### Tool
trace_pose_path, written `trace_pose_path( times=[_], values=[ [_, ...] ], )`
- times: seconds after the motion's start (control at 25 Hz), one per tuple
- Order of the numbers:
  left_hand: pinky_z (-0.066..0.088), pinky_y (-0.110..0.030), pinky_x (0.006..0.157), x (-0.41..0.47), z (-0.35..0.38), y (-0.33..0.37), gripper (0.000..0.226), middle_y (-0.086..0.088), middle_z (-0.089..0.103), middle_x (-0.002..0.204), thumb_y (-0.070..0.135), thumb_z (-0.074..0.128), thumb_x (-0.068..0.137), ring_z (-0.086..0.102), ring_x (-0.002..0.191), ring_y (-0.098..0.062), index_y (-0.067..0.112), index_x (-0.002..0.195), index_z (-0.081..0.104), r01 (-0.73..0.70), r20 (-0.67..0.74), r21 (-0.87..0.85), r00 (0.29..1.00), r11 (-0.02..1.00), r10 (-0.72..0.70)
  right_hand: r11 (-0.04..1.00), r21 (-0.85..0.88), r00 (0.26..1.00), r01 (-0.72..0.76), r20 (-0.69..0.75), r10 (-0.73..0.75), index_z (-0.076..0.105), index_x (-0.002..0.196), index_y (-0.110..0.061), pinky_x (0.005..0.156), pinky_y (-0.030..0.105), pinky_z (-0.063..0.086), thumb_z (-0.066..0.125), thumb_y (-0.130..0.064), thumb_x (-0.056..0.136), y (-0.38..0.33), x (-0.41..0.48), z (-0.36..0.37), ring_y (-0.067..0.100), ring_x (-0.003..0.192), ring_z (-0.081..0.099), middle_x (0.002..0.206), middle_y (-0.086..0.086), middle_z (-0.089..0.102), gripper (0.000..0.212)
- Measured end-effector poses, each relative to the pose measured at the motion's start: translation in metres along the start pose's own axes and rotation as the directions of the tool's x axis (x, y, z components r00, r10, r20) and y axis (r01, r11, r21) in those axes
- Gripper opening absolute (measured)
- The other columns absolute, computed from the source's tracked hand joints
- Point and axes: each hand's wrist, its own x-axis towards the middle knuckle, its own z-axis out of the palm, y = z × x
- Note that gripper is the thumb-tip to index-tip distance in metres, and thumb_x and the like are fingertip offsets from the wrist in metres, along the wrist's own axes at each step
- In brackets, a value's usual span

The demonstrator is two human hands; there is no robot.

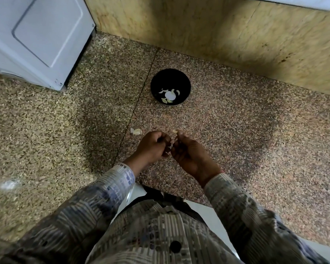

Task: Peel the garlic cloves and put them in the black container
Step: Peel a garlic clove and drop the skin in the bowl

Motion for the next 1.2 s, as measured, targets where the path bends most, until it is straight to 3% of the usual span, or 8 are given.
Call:
trace_pose_path(
  times=[0.24, 0.44, 0.6, 0.76, 0.88, 1.0, 1.08, 1.2],
  values=[
    [0.05, -0.027, 0.047, -0.004, -0.022, -0.038, 0.022, -0.01, 0.06, 0.06, 0.002, 0.062, 0.1, 0.054, 0.052, -0.022, 0.004, 0.078, 0.063, 0.23, 0.006, -0.273, 0.971, 0.934, -0.237, 0.955, -0.297, 0.973, 0.0, -0.221, -0.068, 0.073, 0.112, -0.009, 0.061, 0.029, 0.054, 0.064, -0.008, 0.1, -0.014, 0.047, 0.007, 0.012, 0.065, 0.06, 0.083, 0.004, 0.07, 0.015],
    [0.049, -0.028, 0.047, -0.007, -0.05, -0.071, 0.014, -0.016, 0.056, 0.068, -0.003, 0.058, 0.1, 0.055, 0.053, -0.02, -0.003, 0.088, 0.063, 0.29, -0.061, -0.325, 0.943, 0.9, -0.326, 0.745, -0.656, 0.924, 0.122, -0.198, -0.326, 0.074, 0.105, -0.008, 0.047, 0.025, 0.047, 0.061, 0.001, 0.097, -0.016, 0.079, 0.031, 0.018, 0.051, 0.057, 0.072, 0.01, 0.072, 0.018],
    [0.048, -0.037, 0.059, -0.002, -0.066, -0.086, 0.013, -0.014, 0.061, 0.065, 0.001, 0.065, 0.095, 0.055, 0.06, -0.026, 0.001, 0.083, 0.07, 0.252, -0.173, -0.313, 0.933, 0.916, -0.316, 0.786, -0.604, 0.91, 0.134, -0.239, -0.339, 0.073, 0.103, -0.002, 0.051, 0.027, 0.054, 0.065, 0.002, 0.096, -0.016, 0.08, 0.027, 0.022, 0.062, 0.064, 0.083, 0.017, 0.073, 0.011],
    [0.054, -0.043, 0.067, 0.01, -0.069, -0.088, 0.017, -0.01, 0.069, 0.064, 0.031, 0.068, 0.084, 0.062, 0.059, -0.025, 0.02, 0.071, 0.073, 0.233, -0.205, -0.21, 0.939, 0.95, -0.275, 0.898, -0.434, 0.961, 0.074, -0.208, -0.18, 0.073, 0.093, -0.008, 0.066, 0.03, 0.061, 0.061, 0.003, 0.098, -0.005, 0.058, 0.01, 0.018, 0.071, 0.073, 0.083, 0.009, 0.076, 0.017],
    [0.053, -0.037, 0.073, 0.01, -0.068, -0.081, 0.02, -0.006, 0.073, 0.077, 0.033, 0.068, 0.087, 0.067, 0.073, -0.026, 0.016, 0.078, 0.072, 0.12, -0.318, 0.268, 0.948, 0.956, -0.03, 0.937, -0.335, 0.963, 0.097, -0.208, -0.174, 0.07, 0.102, -0.003, 0.078, 0.035, 0.064, 0.059, 0.007, 0.098, 0.005, 0.045, -0.009, 0.022, 0.08, 0.074, 0.088, 0.011, 0.075, 0.015],
    [0.051, -0.041, 0.092, 0.005, -0.06, -0.086, 0.008, -0.015, 0.068, 0.116, 0.014, 0.062, 0.093, 0.062, 0.108, -0.034, 0.008, 0.093, 0.068, -0.218, -0.219, 0.725, 0.827, 0.654, 0.518, 0.799, -0.579, 0.86, 0.164, -0.312, -0.403, 0.076, 0.096, -0.012, 0.073, 0.032, 0.061, 0.066, 0.008, 0.092, 0.004, 0.038, -0.025, 0.022, 0.08, 0.072, 0.087, 0.007, 0.077, 0.023],
    [0.038, -0.051, 0.115, 0.001, -0.04, -0.103, 0.01, -0.021, 0.051, 0.148, 0.007, 0.059, 0.092, 0.044, 0.141, -0.041, 0.005, 0.1, 0.064, -0.298, -0.124, 0.736, 0.824, 0.608, 0.554, 0.643, -0.752, 0.759, 0.148, -0.33, -0.562, 0.077, 0.092, -0.022, 0.068, 0.028, 0.059, 0.072, 0.001, 0.089, 0.0, 0.035, -0.032, 0.016, 0.077, 0.072, 0.081, -0.004, 0.076, 0.024],
    [0.022, -0.056, 0.123, -0.01, -0.005, -0.127, 0.02, -0.025, 0.025, 0.165, 0.006, 0.058, 0.089, 0.014, 0.157, -0.039, 0.005, 0.109, 0.061, -0.292, -0.064, 0.758, 0.857, 0.583, 0.512, 0.453, -0.884, 0.687, 0.117, -0.257, -0.68, 0.077, 0.091, -0.027, 0.076, 0.027, 0.06, 0.076, -0.01, 0.087, -0.005, 0.034, -0.042, 0.012, 0.081, 0.073, 0.079, -0.013, 0.073, 0.018]
  ],
)
